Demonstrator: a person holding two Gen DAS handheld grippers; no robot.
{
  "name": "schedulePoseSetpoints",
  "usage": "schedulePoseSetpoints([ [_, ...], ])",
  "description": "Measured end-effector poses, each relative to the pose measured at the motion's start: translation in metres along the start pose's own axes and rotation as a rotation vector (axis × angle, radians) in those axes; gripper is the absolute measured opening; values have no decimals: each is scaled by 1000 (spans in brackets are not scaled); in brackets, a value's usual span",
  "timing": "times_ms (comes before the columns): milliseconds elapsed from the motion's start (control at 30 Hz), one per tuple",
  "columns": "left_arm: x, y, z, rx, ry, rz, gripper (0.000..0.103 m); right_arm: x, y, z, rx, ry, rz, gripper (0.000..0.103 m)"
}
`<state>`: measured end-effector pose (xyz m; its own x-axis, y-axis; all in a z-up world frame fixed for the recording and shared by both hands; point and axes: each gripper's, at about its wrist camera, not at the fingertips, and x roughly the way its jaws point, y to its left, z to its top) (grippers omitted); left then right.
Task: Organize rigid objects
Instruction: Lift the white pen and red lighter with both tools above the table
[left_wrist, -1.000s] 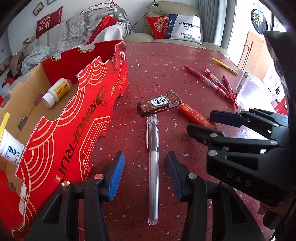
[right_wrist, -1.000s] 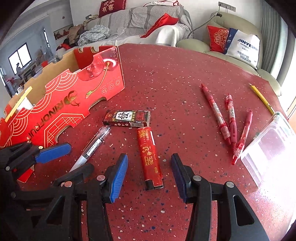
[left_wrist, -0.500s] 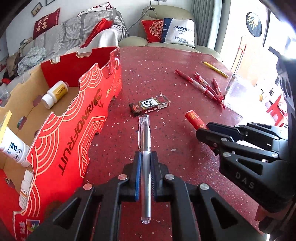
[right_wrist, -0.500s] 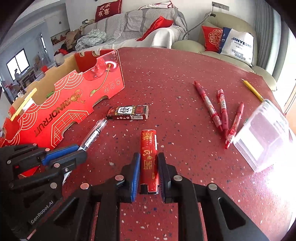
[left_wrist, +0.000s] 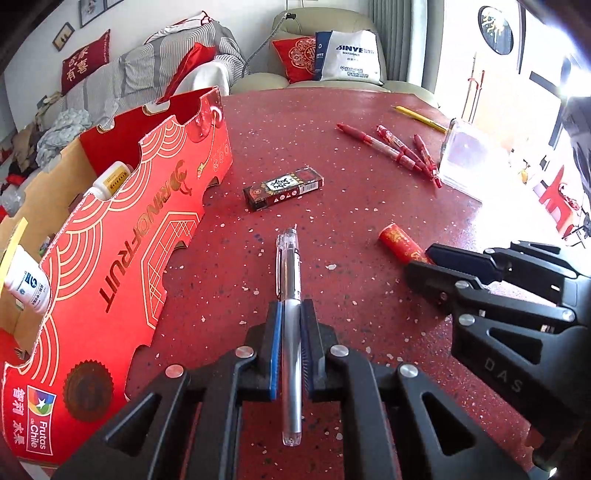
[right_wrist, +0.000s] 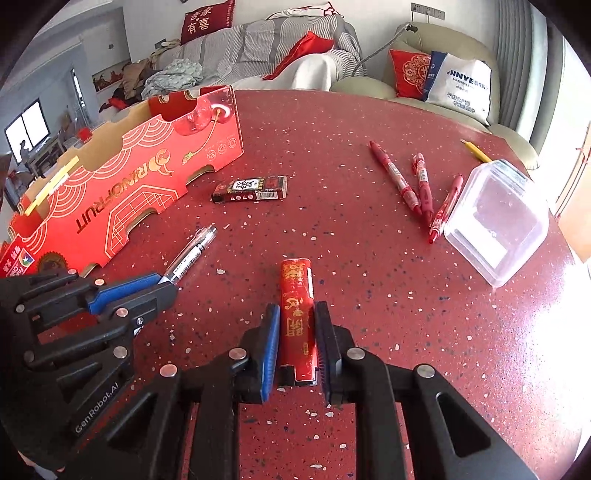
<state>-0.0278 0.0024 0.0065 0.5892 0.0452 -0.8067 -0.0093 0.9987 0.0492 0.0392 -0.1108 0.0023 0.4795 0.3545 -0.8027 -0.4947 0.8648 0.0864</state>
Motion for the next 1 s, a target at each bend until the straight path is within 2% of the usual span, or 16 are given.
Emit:
schedulePoseSetpoints([
  [100,-1,3,1,-9,7,-6,11,-1,8,0,-29,17,-38,20],
  [533,-12,12,-13,-40,-35,-24,10,-12,13,-16,23,-19,-65,20],
  [667,-17,13,-19,-58,-47,-21,10,-20,16,-28,27,-32,-59,20],
  [833,-16,21,-18,-102,-52,-53,10,-27,17,-37,47,-57,-54,20],
  [1000,-16,19,-17,-88,-54,-38,10,-28,9,-37,89,-71,-23,20],
])
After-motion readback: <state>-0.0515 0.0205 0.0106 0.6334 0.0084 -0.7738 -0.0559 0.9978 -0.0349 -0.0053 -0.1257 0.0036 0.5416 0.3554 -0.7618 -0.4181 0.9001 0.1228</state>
